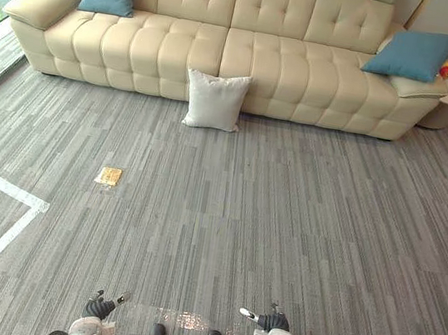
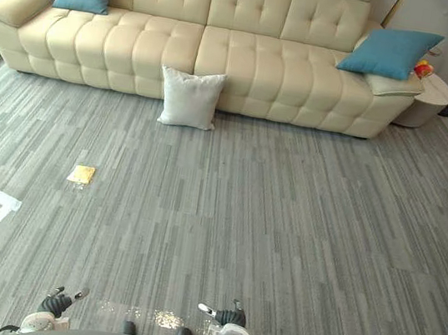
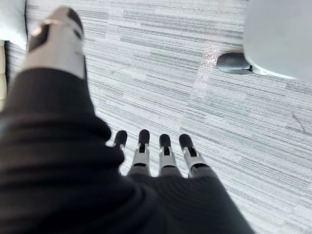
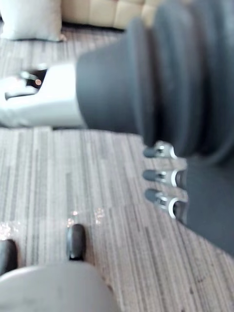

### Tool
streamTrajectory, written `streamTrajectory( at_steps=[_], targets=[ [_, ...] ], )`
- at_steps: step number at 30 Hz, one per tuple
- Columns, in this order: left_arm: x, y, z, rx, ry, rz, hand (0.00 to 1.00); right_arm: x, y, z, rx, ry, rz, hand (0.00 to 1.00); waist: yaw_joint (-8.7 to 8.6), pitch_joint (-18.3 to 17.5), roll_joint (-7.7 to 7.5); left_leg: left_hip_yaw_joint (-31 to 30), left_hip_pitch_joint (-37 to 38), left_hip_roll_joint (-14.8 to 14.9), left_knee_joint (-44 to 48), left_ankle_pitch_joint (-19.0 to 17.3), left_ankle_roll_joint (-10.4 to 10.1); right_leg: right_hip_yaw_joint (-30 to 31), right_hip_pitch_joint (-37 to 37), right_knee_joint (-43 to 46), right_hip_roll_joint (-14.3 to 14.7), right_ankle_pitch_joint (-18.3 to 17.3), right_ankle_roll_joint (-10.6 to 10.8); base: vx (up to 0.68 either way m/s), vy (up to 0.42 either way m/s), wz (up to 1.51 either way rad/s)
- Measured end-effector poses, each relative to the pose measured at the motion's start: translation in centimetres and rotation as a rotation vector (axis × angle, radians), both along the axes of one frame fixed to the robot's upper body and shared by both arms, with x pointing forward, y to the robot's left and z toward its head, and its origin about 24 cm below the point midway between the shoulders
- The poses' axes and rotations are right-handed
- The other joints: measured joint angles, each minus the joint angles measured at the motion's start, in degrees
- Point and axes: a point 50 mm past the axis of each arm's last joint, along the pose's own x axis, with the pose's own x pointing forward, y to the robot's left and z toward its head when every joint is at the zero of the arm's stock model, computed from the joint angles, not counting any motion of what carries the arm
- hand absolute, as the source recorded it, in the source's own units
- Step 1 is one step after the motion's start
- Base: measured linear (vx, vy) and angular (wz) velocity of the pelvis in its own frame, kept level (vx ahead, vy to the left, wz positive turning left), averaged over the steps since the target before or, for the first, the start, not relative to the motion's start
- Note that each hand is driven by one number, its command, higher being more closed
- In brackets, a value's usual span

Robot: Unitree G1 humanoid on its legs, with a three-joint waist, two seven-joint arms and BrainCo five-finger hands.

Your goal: Pick up cushions and gather them together orderly.

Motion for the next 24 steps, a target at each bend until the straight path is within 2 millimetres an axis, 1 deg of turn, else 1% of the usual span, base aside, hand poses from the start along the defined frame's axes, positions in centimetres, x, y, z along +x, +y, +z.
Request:
streamTrajectory(
  at_steps=[2, 9, 17, 24],
  targets=[
    [-0.1, 0.1, 0.0, -0.001, 0.005, 0.0, 0.0, -0.7, -0.3, -0.3, 0.003, 0.03, -0.023, 0.0, -0.06, 0.1, -0.04, 0.2, 0.5, 0.0, 0.0, -0.2, -0.3, 0.3, 0.8, 0.0, 0.0, 0.0, 0.0, -0.05, -0.012, -0.05],
    [-0.1, 0.0, -0.1, -0.009, 0.012, -0.015, 0.0, -1.2, -0.6, -0.6, 0.017, 0.062, -0.061, 0.0, -0.02, 0.1, -0.05, 0.2, 0.7, 0.0, 0.0, -0.3, -0.4, 0.1, 1.1, -0.1, 0.0, -0.3, 0.4, -0.05, -0.018, 0.01],
    [0.1, -0.1, -0.1, 0.002, 0.016, -0.053, 0.0, -1.5, -0.9, -0.8, 0.025, 0.08, -0.109, 0.0, 0.07, 0.1, -0.1, 0.2, 0.5, 0.0, 0.0, -0.9, -0.2, -0.2, 0.9, -0.3, 0.0, -0.8, 0.5, 0.0, -0.004, 0.0],
    [0.3, -0.1, -0.1, 0.016, 0.016, -0.073, 0.0, -1.4, -0.9, -0.9, 0.027, 0.088, -0.109, 0.0, 0.22, 0.4, -0.17, 0.3, 0.5, 0.0, 0.0, -1.4, -0.1, -0.2, 0.9, 0.0, 0.0, -1.0, 0.5, 0.04, -0.015, -0.01]
  ],
)
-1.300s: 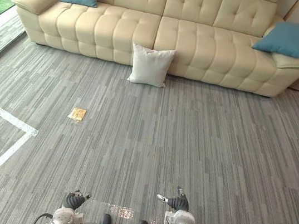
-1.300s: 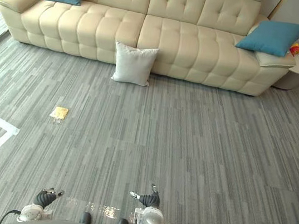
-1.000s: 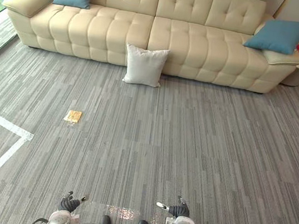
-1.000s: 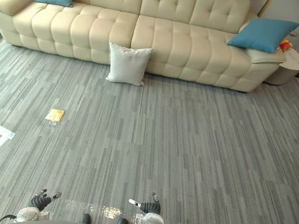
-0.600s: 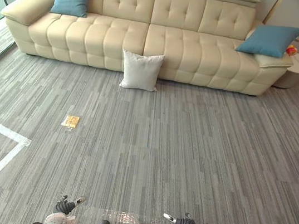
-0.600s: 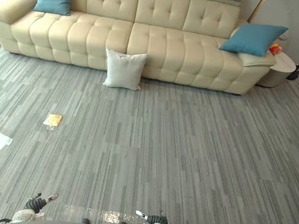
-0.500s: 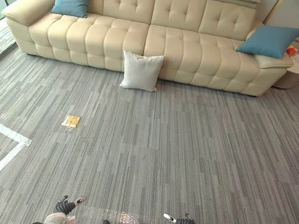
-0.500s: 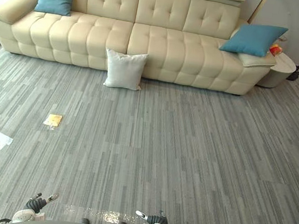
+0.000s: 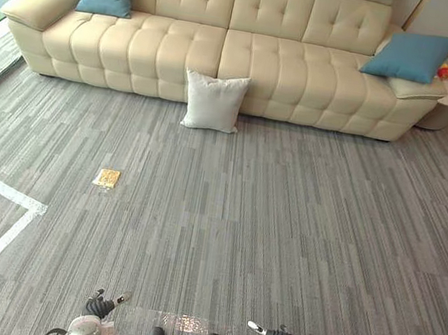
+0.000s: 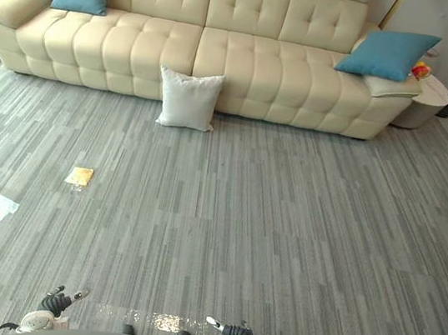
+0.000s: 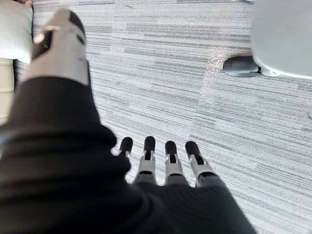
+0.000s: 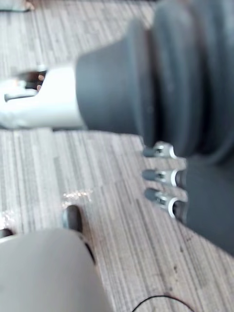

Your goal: Pick up cushions and gather them together orderly.

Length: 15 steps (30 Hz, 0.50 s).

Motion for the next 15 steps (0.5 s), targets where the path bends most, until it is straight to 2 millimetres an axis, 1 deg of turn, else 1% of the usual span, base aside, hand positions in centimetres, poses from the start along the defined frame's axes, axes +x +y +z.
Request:
streamTrajectory(
  at_steps=[8, 11, 12, 14, 15],
  targets=[
    [0.6, 0.0, 0.1, 0.005, -0.007, 0.004, 0.0, 0.4, 0.0, 0.1, 0.003, -0.01, -0.014, 0.0, 0.53, 1.4, -0.04, 0.8, -0.5, 0.0, 0.0, -0.1, 0.0, -0.1, -0.9, 0.0, 0.0, 0.0, 0.0, -0.02, -0.011, -0.02],
    [0.7, 0.0, 0.1, 0.004, -0.014, 0.009, 0.0, 0.5, -0.1, 0.1, 0.002, -0.013, -0.014, 0.0, 0.9, 1.5, -0.19, 1.6, -1.7, 0.0, 0.3, -0.9, 0.2, 0.3, -2.0, 0.0, -0.1, -0.3, 0.4, -0.06, -0.007, -0.1],
    [0.9, 0.1, 0.2, 0.004, -0.022, 0.019, 0.0, 0.5, 0.0, 0.2, 0.003, -0.015, -0.014, 0.0, 1.24, 1.5, -0.42, 2.6, -3.3, 0.0, 2.0, -1.9, 1.0, 0.7, -3.4, 0.6, -0.3, -0.9, 0.9, -0.03, 0.011, -0.11],
    [1.4, 0.0, 0.4, -0.001, -0.043, 0.027, 0.0, 0.8, 0.1, 0.2, 0.005, -0.024, -0.016, 0.0, 1.54, 1.7, -0.57, 4.5, -7.7, 0.4, 9.0, -6.1, 1.6, 0.9, -7.6, 5.8, -1.2, -3.5, 1.5, 0.04, 0.032, -0.12],
    [1.5, 0.0, 0.4, -0.002, -0.048, 0.028, 0.0, 0.8, 0.0, 0.3, 0.004, -0.028, -0.019, 0.0, 1.64, 1.8, -0.55, 4.9, -8.8, 0.5, 11.2, -7.5, 1.9, 0.7, -8.7, 7.8, -1.5, -4.8, 2.0, 0.08, 0.057, -0.09]
  ],
)
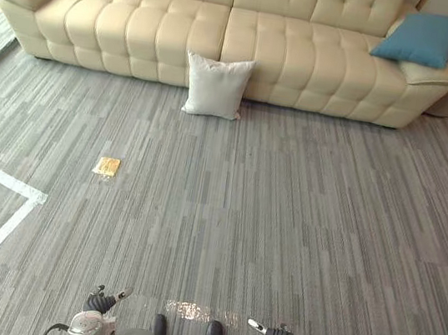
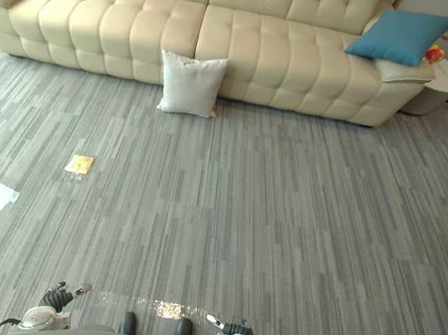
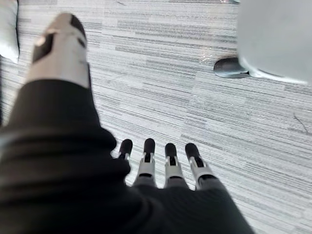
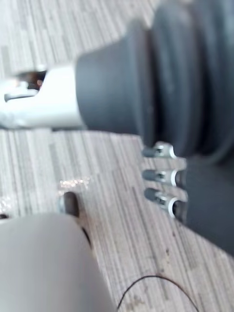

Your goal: Pick up cushions and gather them together orderly.

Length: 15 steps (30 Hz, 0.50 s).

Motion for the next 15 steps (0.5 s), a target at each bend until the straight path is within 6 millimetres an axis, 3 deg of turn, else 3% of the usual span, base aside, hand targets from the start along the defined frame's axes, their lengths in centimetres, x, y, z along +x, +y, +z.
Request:
streamTrajectory(
  at_steps=[2, 4, 6, 7, 10, 12, 13, 14, 15],
  targets=[
    [0.4, 0.0, 0.2, -0.007, -0.021, 0.011, 0.0, 0.1, -0.3, 0.3, -0.007, -0.024, -0.014, 0.0, 0.26, 0.3, 0.2, 1.1, -2.8, 1.0, 8.6, -6.5, 0.8, -1.1, -4.9, 13.3, -1.9, -4.6, 1.9, 0.1, 0.102, -0.13],
    [0.5, -0.3, 0.1, -0.018, -0.022, 0.009, 0.0, 1.0, -0.7, 1.0, -0.025, -0.083, -0.016, 0.0, 0.3, 1.4, 1.65, 0.9, -2.7, 2.5, 14.9, -11.2, 0.9, -2.7, -13.6, 34.8, -3.7, -5.3, 0.1, 0.18, 0.155, -0.1],
    [0.8, 0.1, 0.3, -0.01, -0.03, 0.009, 0.0, 1.3, -0.4, 1.2, -0.019, -0.108, -0.009, 0.0, 0.86, 1.7, 0.14, 0.8, -0.7, 2.5, 17.4, -14.1, 1.3, -2.6, -18.1, 46.8, -5.0, -7.7, -0.5, 0.24, 0.068, 0.0],
    [0.9, 0.1, 0.3, -0.009, -0.029, 0.008, 0.0, 1.3, -0.3, 1.2, -0.013, -0.109, -0.004, 0.0, 0.91, 1.7, -0.13, 0.5, 0.3, 2.6, 17.5, -14.9, 1.1, -2.8, -19.1, 48.5, -5.3, -8.6, -0.4, 0.44, 0.042, 0.12],
    [1.2, -0.6, 0.3, -0.027, -0.034, 0.004, 0.0, 2.0, -0.4, 1.4, -0.004, -0.132, -0.01, 0.0, 0.57, 2.0, -0.1, -0.8, 4.9, 2.8, 14.1, -16.1, 0.8, -6.5, -22.6, 45.2, -5.1, -11.9, -0.9, 0.48, 0.002, 0.23],
    [1.4, -1.2, 0.2, -0.044, -0.033, 0.0, 0.0, 3.1, -0.8, 1.9, -0.011, -0.164, -0.01, 0.0, -0.43, 3.0, 1.91, -1.8, 10.2, 5.1, 7.7, -15.5, -0.2, -10.6, -25.5, 33.6, -1.5, -10.4, -2.7, 0.68, -0.043, 0.34],
    [1.7, -1.4, 0.3, -0.042, -0.038, -0.019, 0.0, 4.1, -0.9, 2.3, -0.018, -0.191, 0.002, 0.0, -1.77, 3.8, 2.97, -2.6, 12.9, 6.9, 4.2, -14.5, -2.1, -11.0, -27.0, 24.0, 1.4, -6.1, -3.5, 0.51, -0.077, 0.46],
    [2.0, -1.4, 0.4, -0.038, -0.043, -0.029, 0.0, 4.4, -0.9, 2.4, -0.021, -0.196, 0.01, 0.0, -2.19, 4.2, 2.72, -3.6, 13.8, 7.1, 3.1, -13.8, -3.2, -10.8, -27.7, 18.8, 2.2, -3.0, -3.4, 0.54, -0.103, 0.62],
    [2.3, -1.4, 0.5, -0.036, -0.048, -0.039, 0.0, 4.2, -1.0, 2.4, -0.024, -0.19, 0.016, 0.0, -2.38, 4.4, 1.47, -5.1, 16.1, 6.7, 1.9, -13.4, -4.3, -10.1, -28.4, 10.9, 2.8, 2.5, -3.8, 0.89, -0.258, 0.63]
  ],
)
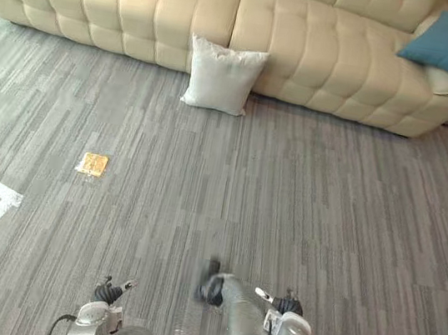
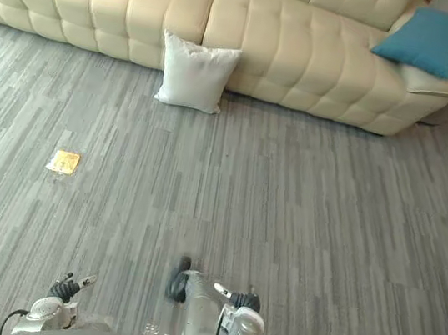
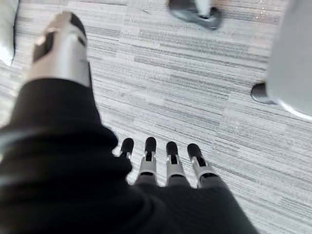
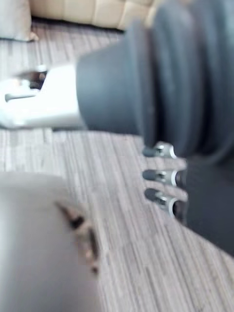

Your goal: Pick up cushions and gather them together orderly.

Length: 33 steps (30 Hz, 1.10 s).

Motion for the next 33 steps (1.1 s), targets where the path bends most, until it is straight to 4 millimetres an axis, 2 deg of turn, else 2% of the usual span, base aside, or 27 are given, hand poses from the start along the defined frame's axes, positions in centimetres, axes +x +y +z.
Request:
streamTrajectory(
  at_steps=[1, 2, 3, 4, 5, 6, 7, 8, 9, 10, 11, 12, 15, 16, 18, 20, 21, 22, 23, 24, 25, 26, 27, 28, 30, 32, 33],
  targets=[
    [-0.3, -0.1, -0.2, 0.001, 0.016, -0.013, 0.0, -0.8, -0.2, -0.3, -0.003, 0.022, -0.007, 0.0, -0.2, -0.1, -0.88, -1.6, 2.5, -0.4, -0.4, -0.4, -1.2, 2.6, 0.2, -4.4, 0.0, 9.4, -3.4, 0.79, -0.268, 0.59],
    [-0.4, -0.3, -0.3, -0.003, 0.023, -0.015, 0.0, -0.8, -0.4, -0.3, -0.005, 0.023, -0.012, 0.0, -0.39, -0.2, -0.97, -2.2, 3.5, 0.2, -0.3, -0.3, -1.5, 2.9, 0.5, -3.0, 0.0, 14.2, -6.1, 0.92, -0.325, 0.42],
    [0.7, -1.2, 0.0, -0.025, -0.003, -0.021, 0.0, 0.1, -1.4, 0.3, -0.03, -0.004, -0.019, 0.0, -0.44, 1.4, 1.82, -2.7, 3.4, 2.2, 2.1, 2.5, -4.9, 1.3, -1.3, 5.0, 0.6, 8.1, -7.7, 0.58, -0.218, 0.17],
    [0.9, -1.5, 0.0, -0.03, -0.015, -0.017, 0.0, 0.0, -1.7, 0.3, -0.028, -0.005, -0.041, 0.0, -0.34, 1.7, 2.24, -3.2, 3.1, 2.6, 4.9, 6.4, -5.7, 0.8, -1.4, 9.3, 0.4, 4.1, -8.5, 0.82, -0.345, 0.06],
    [0.8, -1.6, 0.0, -0.037, -0.016, 0.005, 0.0, -0.2, -1.7, 0.2, -0.025, 0.002, -0.044, 0.0, -0.43, 1.6, 2.26, -3.2, 1.9, 2.9, 9.8, 11.5, -5.4, 0.9, 0.2, 11.3, 0.7, 0.4, -8.8, 0.82, -0.372, 0.06],
    [0.7, -1.6, 0.0, -0.041, -0.015, 0.02, 0.0, -0.5, -1.6, 0.1, -0.026, 0.007, -0.041, 0.0, -0.78, 1.8, 2.62, -3.4, -0.7, 3.8, 18.0, 18.5, -5.3, 0.7, 3.5, 10.9, 1.7, -2.5, -8.4, 0.69, -0.308, 0.11],
    [0.5, -1.5, 0.0, -0.043, -0.015, 0.027, 0.0, -0.6, -1.5, 0.1, -0.025, 0.009, -0.039, 0.0, -1.07, 1.9, 2.87, -3.6, -3.1, 4.5, 24.0, 20.4, -5.8, 0.6, 5.7, 9.9, 2.2, -3.7, -8.3, 0.65, -0.25, 0.16],
    [0.5, -1.5, 0.0, -0.046, -0.022, 0.037, 0.0, -0.8, -1.4, 0.0, -0.021, 0.013, -0.041, 0.0, -1.09, 2.1, 3.14, -3.2, -8.6, 6.3, 36.9, 20.3, -6.1, 0.7, 9.7, 8.4, 3.8, -5.8, -8.3, 0.48, -0.167, 0.14],
    [0.6, -1.4, 0.1, -0.047, -0.028, 0.046, 0.0, -1.0, -1.3, -0.1, -0.019, 0.017, -0.041, 0.0, -0.94, 2.1, 3.21, -2.4, -11.7, 7.5, 43.6, 19.7, -6.7, 0.6, 11.8, 7.7, 4.5, -6.7, -8.4, 0.7, -0.235, 0.05],
    [0.9, -1.1, 0.4, -0.045, -0.054, 0.064, 0.0, -1.4, -1.1, -0.3, -0.015, 0.027, -0.037, 0.0, 0.15, 2.1, 3.21, 0.2, -16.2, 10.1, 52.9, 18.2, -6.0, 0.5, 15.6, 6.7, 5.5, -8.1, -8.9, 0.53, -0.157, -0.1],
    [1.4, -0.9, 0.7, -0.043, -0.081, 0.07, 0.0, -1.8, -0.8, -0.5, -0.013, 0.04, -0.024, 0.0, 1.59, 2.2, 3.12, 2.8, -21.2, 12.1, 58.6, 15.8, -4.5, 1.1, 19.3, 5.8, 6.2, -9.6, -9.2, 0.59, -0.153, -0.05],
    [1.8, -0.7, 1.0, -0.04, -0.103, 0.073, 0.0, -1.8, -0.5, -0.6, -0.009, 0.042, -0.016, 0.0, 1.94, 2.2, 3.1, 4.5, -26.7, 12.8, 60.7, 12.9, -2.8, 1.1, 22.9, 4.3, 6.3, -10.8, -8.9, 0.46, -0.1, -0.01],
    [2.4, -0.5, 1.5, -0.034, -0.14, 0.082, 0.0, -1.8, -0.2, -0.6, 0.013, 0.039, -0.032, 0.0, 3.01, 2.2, 3.01, 8.0, -34.9, 12.4, 56.9, 9.1, -1.5, 2.4, 28.5, -0.5, 6.4, -11.1, -8.0, 0.42, -0.036, -0.07],
    [2.5, -0.3, 1.6, -0.032, -0.153, 0.09, 0.0, -1.8, 0.0, -0.7, 0.02, 0.041, -0.035, 0.0, 3.76, 2.4, 2.65, 10.5, -38.2, 11.8, 49.2, 7.5, -0.8, 3.3, 32.2, -3.5, 6.3, -11.1, -7.1, 0.45, 0.029, -0.25],
    [2.4, -0.2, 1.6, -0.031, -0.149, 0.095, 0.0, -1.7, 0.2, -0.6, 0.023, 0.033, -0.03, 0.0, 4.56, 2.5, 2.39, 11.2, -39.6, 9.9, 38.3, 7.2, -0.4, 4.6, 35.2, -5.4, 5.8, -11.7, -6.2, 0.43, 0.073, -0.34],
    [2.4, -0.2, 1.6, -0.038, -0.16, 0.115, 0.0, -1.1, 0.8, -0.4, 0.032, 0.011, -0.026, 0.0, 5.62, 2.7, 1.97, 10.7, -40.0, 7.2, 21.1, 9.9, -1.9, 7.1, 39.0, -7.2, 4.4, -12.8, -4.3, 0.6, 0.22, -0.65],
    [2.5, -0.3, 1.6, -0.041, -0.164, 0.119, 0.0, -0.9, 1.2, -0.3, 0.031, 0.009, 0.004, 0.0, 6.43, 2.4, 1.69, 10.6, -40.0, 6.3, 11.9, 13.4, -2.2, 9.4, 41.1, -8.0, 3.1, -14.8, -1.8, 0.6, 0.296, -0.71],
    [2.5, -0.3, 1.7, -0.041, -0.165, 0.121, 0.0, -0.9, 1.3, -0.3, 0.03, 0.009, 0.01, 0.0, 6.7, 2.3, 1.64, 10.7, -39.9, 6.4, 11.3, 15.2, -1.9, 10.0, 41.7, -8.1, 2.7, -15.3, -1.2, 0.64, 0.356, -0.9],
    [2.4, -0.3, 1.6, -0.043, -0.162, 0.122, 0.0, -0.9, 1.5, -0.4, 0.031, 0.011, 0.024, 0.0, 7.2, 1.4, 0.59, 10.8, -39.5, 5.7, 12.0, 20.9, -0.9, 12.2, 42.7, -8.4, 1.1, -16.2, 0.0, 0.45, 0.261, -0.61],
    [2.3, -0.1, 1.6, -0.036, -0.158, 0.123, 0.0, -0.8, 1.9, -0.4, 0.04, 0.01, 0.028, 0.0, 7.14, 0.4, 0.18, 11.1, -39.6, 5.0, 12.8, 22.5, 0.7, 13.0, 42.6, -8.0, 0.0, -15.9, 0.4, 0.47, 0.267, -0.61],
    [2.3, 0.4, 1.6, -0.026, -0.158, 0.124, 0.0, -0.8, 2.6, -0.4, 0.059, 0.007, 0.03, 0.0, 6.9, 0.0, -1.24, 11.3, -39.8, 4.1, 14.5, 21.2, 3.1, 13.8, 42.0, -6.7, -1.5, -15.6, 0.9, 0.47, 0.267, -0.4],
    [2.2, 1.0, 1.7, -0.013, -0.156, 0.128, 0.0, -1.2, 3.5, -0.7, 0.081, 0.021, 0.031, 0.0, 6.98, -1.1, -3.08, 13.0, -39.6, 3.6, 18.2, 17.6, 3.7, 15.2, 40.4, -1.8, -3.5, -15.0, 1.3, 0.62, 0.341, -0.38],
    [2.0, 1.2, 1.5, -0.01, -0.14, 0.126, 0.0, -1.7, 3.7, -1.0, 0.091, 0.038, 0.03, 0.0, 7.01, -1.5, -3.75, 14.4, -37.5, 3.4, 20.8, 13.7, 4.6, 15.7, 39.1, 5.7, -5.1, -13.8, 3.0, 0.73, 0.4, -0.31],
    [1.9, 1.2, 1.4, -0.01, -0.133, 0.125, 0.0, -1.9, 3.7, -1.0, 0.091, 0.041, 0.029, 0.0, 6.99, -1.6, -3.84, 14.7, -36.2, 3.2, 21.3, 12.5, 4.9, 15.7, 38.2, 9.5, -5.6, -12.9, 3.7, 0.69, 0.378, -0.29],
    [1.4, 0.9, 1.0, -0.013, -0.095, 0.098, 0.0, -1.8, 3.8, -1.0, 0.094, 0.034, 0.045, 0.0, 6.08, -1.5, -3.68, 15.6, -28.9, 1.8, 21.5, 8.4, 6.3, 16.8, 29.3, 34.9, -8.5, -6.5, 6.9, 0.52, 0.275, -0.18],
    [1.2, 0.7, 0.8, -0.016, -0.082, 0.082, 0.0, -1.7, 3.9, -0.8, 0.093, 0.021, 0.054, 0.0, 5.9, -1.5, -3.59, 15.7, -23.7, 1.3, 19.5, 5.9, 5.8, 15.2, 22.4, 47.3, -9.4, -6.5, 6.3, 0.34, 0.122, -0.07],
    [1.2, 0.7, 0.8, -0.018, -0.078, 0.082, 0.0, -1.6, 3.8, -0.8, 0.092, 0.015, 0.054, 0.0, 5.74, -1.4, -3.29, 15.7, -22.3, 1.2, 18.7, 5.3, 5.6, 14.7, 20.7, 49.1, -9.5, -7.0, 5.7, 0.36, 0.074, -0.04]
  ],
)
